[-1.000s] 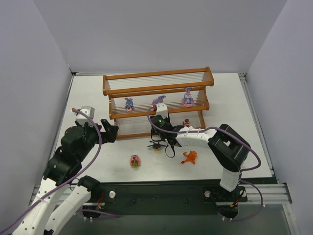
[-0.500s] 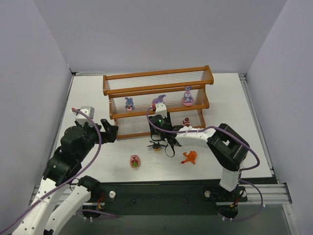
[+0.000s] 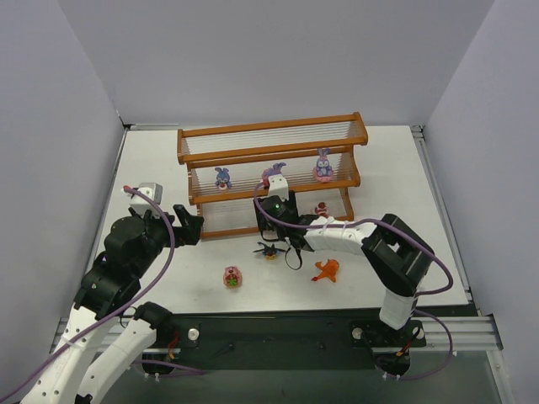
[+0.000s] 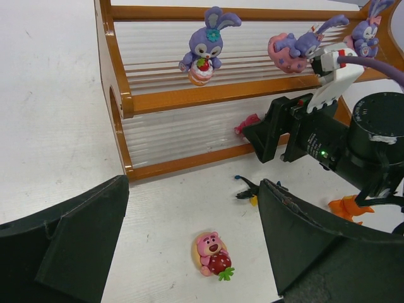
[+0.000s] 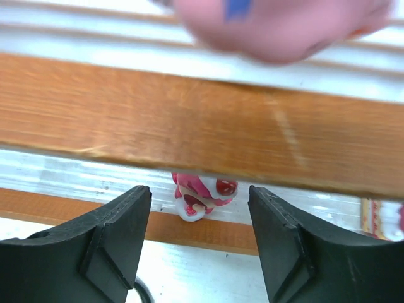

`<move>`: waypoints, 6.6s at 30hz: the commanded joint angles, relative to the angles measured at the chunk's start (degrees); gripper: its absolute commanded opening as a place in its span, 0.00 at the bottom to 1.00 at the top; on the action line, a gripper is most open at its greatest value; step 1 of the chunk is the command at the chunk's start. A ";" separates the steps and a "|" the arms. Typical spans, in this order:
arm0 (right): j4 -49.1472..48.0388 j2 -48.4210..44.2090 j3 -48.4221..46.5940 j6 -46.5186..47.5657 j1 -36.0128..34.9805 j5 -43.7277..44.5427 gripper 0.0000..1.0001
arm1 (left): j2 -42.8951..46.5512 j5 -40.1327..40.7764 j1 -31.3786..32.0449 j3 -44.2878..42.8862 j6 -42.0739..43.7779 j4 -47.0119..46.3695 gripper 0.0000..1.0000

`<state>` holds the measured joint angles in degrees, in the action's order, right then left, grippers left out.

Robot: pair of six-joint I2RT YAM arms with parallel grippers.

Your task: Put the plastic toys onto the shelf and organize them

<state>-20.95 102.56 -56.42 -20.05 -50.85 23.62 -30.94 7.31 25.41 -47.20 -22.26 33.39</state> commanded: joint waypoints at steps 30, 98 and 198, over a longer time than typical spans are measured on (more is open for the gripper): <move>29.39 1.14 -13.27 -21.96 -28.43 -2.52 0.69 | 7.64 0.69 -0.18 -5.36 -3.58 8.27 0.93; 17.44 13.89 -32.96 -0.52 -14.01 6.79 0.00 | 6.59 4.29 -0.18 -7.73 -0.94 10.91 0.93; 33.34 -6.50 -3.61 -26.18 -14.63 10.22 0.72 | 8.62 2.97 -0.18 -2.63 -4.37 5.02 0.93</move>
<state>12.32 96.36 -58.78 -46.39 -65.93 31.64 -22.02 10.22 25.41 -48.97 -26.39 40.05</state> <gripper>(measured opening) 0.726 0.930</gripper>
